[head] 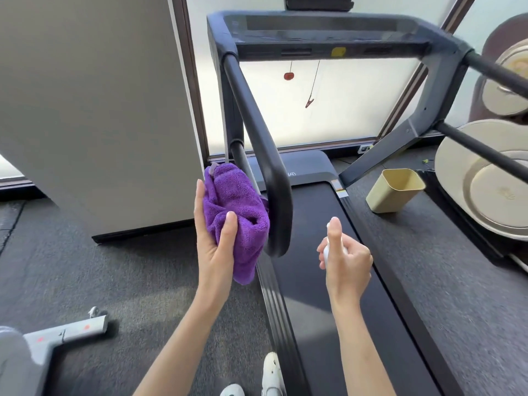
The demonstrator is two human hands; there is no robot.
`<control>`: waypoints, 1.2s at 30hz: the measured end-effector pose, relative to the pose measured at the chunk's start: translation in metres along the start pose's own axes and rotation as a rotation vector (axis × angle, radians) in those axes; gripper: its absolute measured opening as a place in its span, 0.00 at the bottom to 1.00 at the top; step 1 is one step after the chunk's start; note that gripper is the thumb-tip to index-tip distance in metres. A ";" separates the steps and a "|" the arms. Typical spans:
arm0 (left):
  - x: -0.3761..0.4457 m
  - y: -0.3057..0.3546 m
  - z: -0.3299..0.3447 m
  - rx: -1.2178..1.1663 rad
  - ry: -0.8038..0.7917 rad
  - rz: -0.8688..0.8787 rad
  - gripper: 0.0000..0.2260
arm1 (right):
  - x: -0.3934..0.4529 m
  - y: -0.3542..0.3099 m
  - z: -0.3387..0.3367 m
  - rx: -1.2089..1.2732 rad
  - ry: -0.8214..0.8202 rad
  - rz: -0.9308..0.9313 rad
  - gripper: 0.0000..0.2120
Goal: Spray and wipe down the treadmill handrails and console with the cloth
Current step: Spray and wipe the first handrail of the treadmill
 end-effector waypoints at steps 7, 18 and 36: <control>0.008 0.002 0.074 0.280 0.001 0.137 0.35 | 0.006 0.005 -0.001 0.025 0.001 0.046 0.36; -0.008 -0.056 0.048 0.313 0.003 0.042 0.38 | 0.010 0.009 0.012 0.052 -0.068 0.058 0.39; -0.012 -0.056 0.050 0.348 0.033 -0.088 0.38 | 0.012 -0.008 0.017 0.137 -0.086 0.056 0.38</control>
Point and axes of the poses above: each hand's wrist, its own x-axis towards the middle knuckle, its own z-axis out of the palm, y = z × x, the point moved 10 cm from there along x, towards the middle knuckle, and after that the axes turned 9 degrees about -z, right-handed, at the moved point
